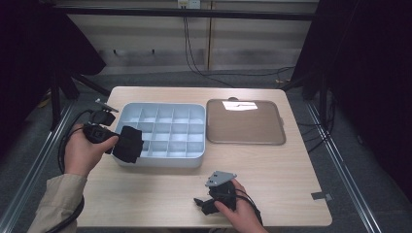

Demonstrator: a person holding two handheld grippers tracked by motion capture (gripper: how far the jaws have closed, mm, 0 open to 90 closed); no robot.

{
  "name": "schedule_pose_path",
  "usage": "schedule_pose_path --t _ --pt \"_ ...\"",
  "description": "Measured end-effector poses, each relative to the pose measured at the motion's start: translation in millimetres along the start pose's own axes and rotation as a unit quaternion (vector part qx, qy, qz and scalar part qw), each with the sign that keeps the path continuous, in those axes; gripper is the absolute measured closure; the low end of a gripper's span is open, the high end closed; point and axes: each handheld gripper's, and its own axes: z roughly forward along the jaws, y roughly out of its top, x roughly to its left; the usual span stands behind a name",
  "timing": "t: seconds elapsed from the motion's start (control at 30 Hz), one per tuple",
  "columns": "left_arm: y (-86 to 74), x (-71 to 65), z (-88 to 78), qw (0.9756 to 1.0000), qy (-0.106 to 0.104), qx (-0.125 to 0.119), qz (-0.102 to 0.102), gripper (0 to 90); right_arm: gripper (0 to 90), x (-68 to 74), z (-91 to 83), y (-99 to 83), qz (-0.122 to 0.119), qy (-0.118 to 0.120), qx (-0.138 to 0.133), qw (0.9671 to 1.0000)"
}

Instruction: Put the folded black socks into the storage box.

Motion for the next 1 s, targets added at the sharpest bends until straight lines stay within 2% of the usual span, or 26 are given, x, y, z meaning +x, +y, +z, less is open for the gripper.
schedule_pose_path --t 0.53,0.57,0.77,0.9,1.0 --pt "6.0 18.3 3.6 0.9997 0.012 -0.004 -0.019 69.7 13.7 0.2 0.3 -0.1 -0.001 0.000 -0.003 1.0000" --pt "6.6 20.1 3.3 0.9998 0.013 -0.003 -0.016 69.7 13.7 -0.1 0.3 -0.1 -0.003 -0.002 -0.004 1.0000" --pt "8.4 26.6 4.6 0.9996 0.015 -0.007 -0.022 69.7 13.7 0.3 0.4 -0.2 -0.002 0.002 -0.003 1.0000" --pt "9.7 32.1 8.8 0.9996 0.022 0.001 -0.019 69.6 13.7 0.4 0.3 -0.2 -0.002 0.002 -0.003 1.0000" --pt "10.2 37.6 10.9 0.9994 0.024 -0.004 -0.027 69.7 13.7 0.5 0.3 -0.2 -0.001 0.002 -0.003 1.0000"
